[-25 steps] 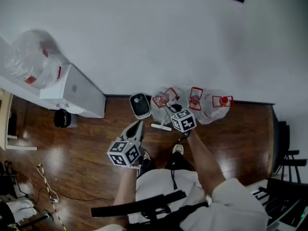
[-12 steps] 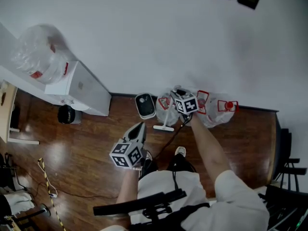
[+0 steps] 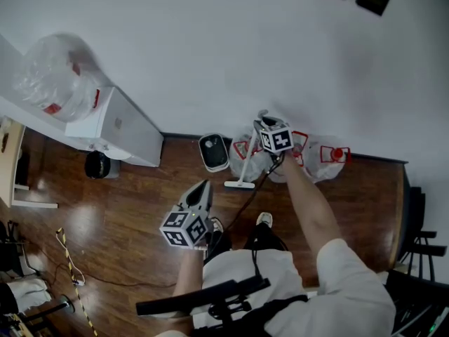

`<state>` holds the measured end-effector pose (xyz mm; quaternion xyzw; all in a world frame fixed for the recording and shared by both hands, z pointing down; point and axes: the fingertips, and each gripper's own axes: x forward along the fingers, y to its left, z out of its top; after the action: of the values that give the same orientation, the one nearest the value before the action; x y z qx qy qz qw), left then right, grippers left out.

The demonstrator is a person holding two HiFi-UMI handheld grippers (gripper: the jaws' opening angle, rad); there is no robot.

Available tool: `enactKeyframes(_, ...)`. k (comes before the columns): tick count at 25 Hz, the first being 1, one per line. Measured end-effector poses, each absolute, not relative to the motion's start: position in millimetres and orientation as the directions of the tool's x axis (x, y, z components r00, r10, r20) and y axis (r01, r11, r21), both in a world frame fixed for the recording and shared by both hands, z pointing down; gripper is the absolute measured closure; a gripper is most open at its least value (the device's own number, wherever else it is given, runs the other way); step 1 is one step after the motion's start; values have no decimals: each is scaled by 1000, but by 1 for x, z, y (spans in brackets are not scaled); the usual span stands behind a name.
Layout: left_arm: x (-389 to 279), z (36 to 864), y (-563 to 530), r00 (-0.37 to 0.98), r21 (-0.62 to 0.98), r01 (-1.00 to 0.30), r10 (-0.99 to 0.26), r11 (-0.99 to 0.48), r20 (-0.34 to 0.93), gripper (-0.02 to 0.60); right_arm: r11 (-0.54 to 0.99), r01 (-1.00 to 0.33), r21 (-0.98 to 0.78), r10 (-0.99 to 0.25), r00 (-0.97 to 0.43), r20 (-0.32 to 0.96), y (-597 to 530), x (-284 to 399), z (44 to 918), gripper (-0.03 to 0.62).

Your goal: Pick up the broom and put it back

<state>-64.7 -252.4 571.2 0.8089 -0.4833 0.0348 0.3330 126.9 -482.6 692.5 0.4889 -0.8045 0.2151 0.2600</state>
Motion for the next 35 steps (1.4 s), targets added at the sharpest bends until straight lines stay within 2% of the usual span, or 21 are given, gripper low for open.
enactKeyframes(7, -65, 571, -261, 543, 512, -797, -753, -322, 372, 595, 422, -903, -81, -677, -373, 635, -478, 132, 692, 419)
enactKeyframes(12, -61, 568, -269, 580, 518, -775, -734, -362, 354, 595, 369, -918, -147, -721, -383, 577, -440, 140, 669, 418)
enactKeyframes(13, -61, 566, -270, 591, 519, -768, -727, -375, 349, 595, 345, -921, -181, -736, -385, 557, -425, 144, 664, 432)
enactKeyframes(15, -61, 563, -272, 615, 520, -753, -714, -404, 335, 595, 291, -924, -249, -767, -381, 516, -391, 151, 653, 564)
enactKeyframes(16, -61, 561, -273, 627, 520, -745, -707, -419, 328, 595, 263, -923, -279, -783, -374, 498, -375, 155, 647, 586)
enactKeyframes(27, -33, 541, -254, 771, 524, -619, -578, -585, 266, 595, 102, -890, -444, -862, -302, 408, -249, 137, 575, 585)
enactKeyframes(30, -24, 533, -237, 787, 519, -601, -564, -608, 252, 595, 124, -883, -452, -876, -311, 368, -222, 129, 550, 585)
enactKeyframes(35, -7, 525, -199, 781, 503, -608, -576, -614, 241, 595, 210, -919, -334, -878, -328, 349, -168, 127, 525, 585)
